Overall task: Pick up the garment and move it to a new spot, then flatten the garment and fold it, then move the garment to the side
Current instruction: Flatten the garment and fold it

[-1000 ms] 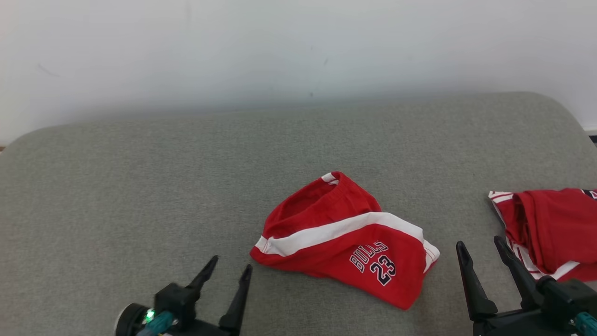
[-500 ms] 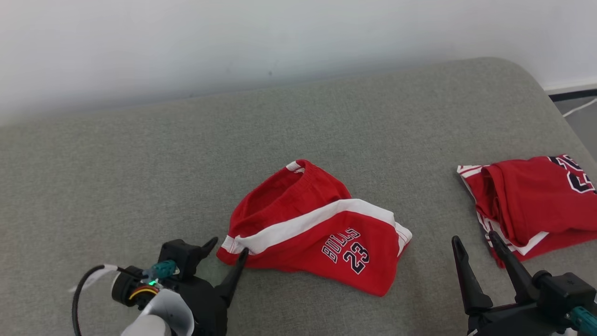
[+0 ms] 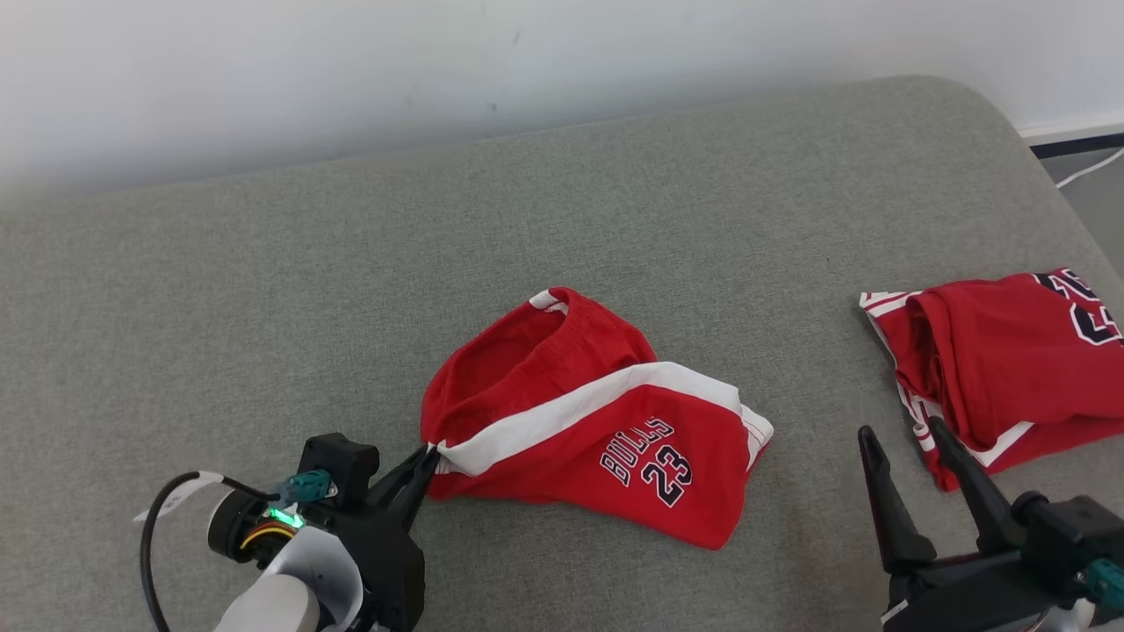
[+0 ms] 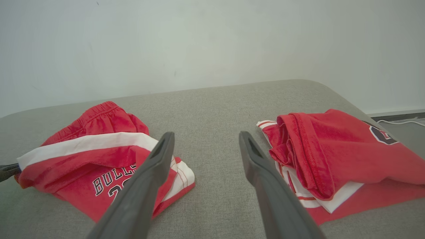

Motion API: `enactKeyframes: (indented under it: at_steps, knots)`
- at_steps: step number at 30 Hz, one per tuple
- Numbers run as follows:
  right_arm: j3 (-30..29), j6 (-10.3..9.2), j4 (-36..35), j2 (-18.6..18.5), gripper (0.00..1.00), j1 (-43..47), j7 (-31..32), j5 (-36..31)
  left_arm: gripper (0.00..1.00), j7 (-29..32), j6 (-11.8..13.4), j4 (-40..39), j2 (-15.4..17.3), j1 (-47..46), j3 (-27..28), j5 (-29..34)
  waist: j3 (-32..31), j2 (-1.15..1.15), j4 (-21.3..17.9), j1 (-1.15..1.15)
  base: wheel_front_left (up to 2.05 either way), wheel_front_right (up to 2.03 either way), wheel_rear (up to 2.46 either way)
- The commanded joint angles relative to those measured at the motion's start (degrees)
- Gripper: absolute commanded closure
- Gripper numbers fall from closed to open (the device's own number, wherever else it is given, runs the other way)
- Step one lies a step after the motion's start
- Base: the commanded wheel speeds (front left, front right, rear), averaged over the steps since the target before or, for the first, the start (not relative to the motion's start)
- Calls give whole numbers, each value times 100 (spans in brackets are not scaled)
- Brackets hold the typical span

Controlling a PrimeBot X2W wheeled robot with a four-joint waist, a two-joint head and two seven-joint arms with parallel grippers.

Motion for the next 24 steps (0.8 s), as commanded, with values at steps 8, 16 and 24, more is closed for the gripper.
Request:
enactKeyframes:
  at_steps: [8, 16, 24]
  knots:
    - [342, -4, 614, -774, 0, -676, -5, 395, 100, -33, 112, -258, 46, -136, -84, 150, 198, 0, 173, -1, 0, 0, 0]
    - [1308, -4, 1628, -1438, 0, -1507, -106, 841, 100, -23, 136, -461, 38, -235, -196, 236, 403, 0, 455, -1, 0, 0, 0]
    - [2315, -4, 2370, -1617, 0, -2144, -277, 1203, 100, -61, 183, -493, 22, -266, -243, 227, 525, 0, 584, -1, 0, 0, 0]
